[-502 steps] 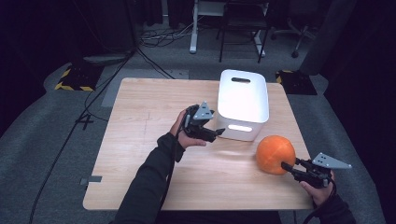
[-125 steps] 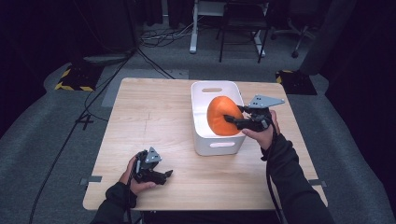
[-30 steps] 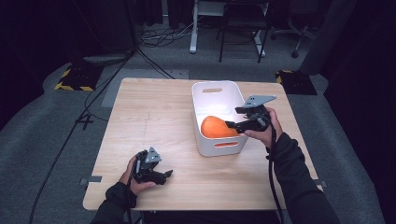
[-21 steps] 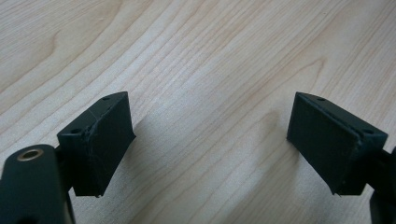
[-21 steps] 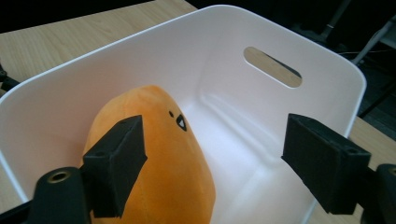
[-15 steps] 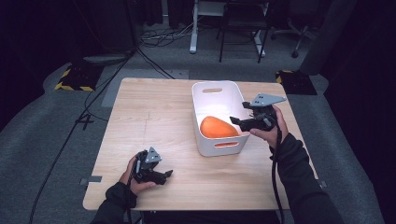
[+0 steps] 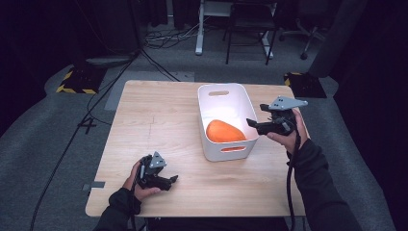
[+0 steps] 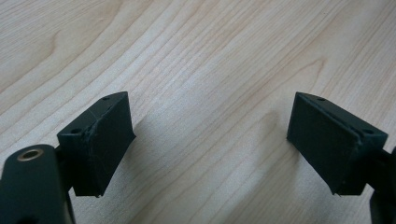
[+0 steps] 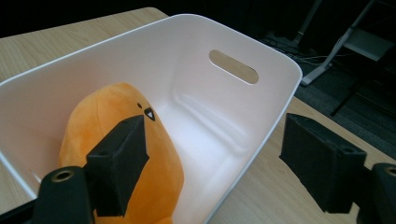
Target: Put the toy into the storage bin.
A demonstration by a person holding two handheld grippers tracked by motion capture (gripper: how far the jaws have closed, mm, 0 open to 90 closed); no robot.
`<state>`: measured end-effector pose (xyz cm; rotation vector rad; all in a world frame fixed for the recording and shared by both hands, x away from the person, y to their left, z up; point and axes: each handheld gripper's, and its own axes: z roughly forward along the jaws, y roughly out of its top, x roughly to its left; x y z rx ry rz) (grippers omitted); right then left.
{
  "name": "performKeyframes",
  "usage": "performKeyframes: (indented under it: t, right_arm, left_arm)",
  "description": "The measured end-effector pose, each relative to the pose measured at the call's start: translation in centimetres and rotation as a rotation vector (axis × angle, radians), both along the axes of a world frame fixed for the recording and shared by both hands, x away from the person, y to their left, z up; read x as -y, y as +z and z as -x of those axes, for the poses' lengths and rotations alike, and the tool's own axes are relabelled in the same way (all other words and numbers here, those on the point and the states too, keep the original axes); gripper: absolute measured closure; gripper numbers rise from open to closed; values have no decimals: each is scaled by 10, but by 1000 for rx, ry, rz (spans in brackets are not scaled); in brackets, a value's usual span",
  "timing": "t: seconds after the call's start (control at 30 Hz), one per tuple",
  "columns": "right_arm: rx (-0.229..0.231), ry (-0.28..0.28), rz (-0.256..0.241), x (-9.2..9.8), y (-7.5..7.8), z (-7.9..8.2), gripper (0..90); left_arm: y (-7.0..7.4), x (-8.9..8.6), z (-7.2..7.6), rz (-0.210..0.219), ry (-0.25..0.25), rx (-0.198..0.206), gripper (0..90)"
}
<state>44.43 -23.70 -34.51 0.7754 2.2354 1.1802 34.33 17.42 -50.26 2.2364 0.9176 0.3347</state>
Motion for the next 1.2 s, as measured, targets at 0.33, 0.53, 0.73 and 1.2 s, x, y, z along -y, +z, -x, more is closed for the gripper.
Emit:
performKeyframes:
  t: [0.33,0.53,0.73,1.2]
  right_arm:
    - [16,-12,-4,15,1,6,231]
    - [12,-34,-19,26,1,9,233]
    - [25,-44,-6,35,0,14,233]
    - [43,-97,-2,59,-6,25,236]
  left_arm:
    - [0,0,0,-2,-2,-3,146]
    - [0,0,0,-1,-2,-3,147]
    - [0,0,0,-1,0,0,147]
    - [0,0,0,2,-1,-5,146]
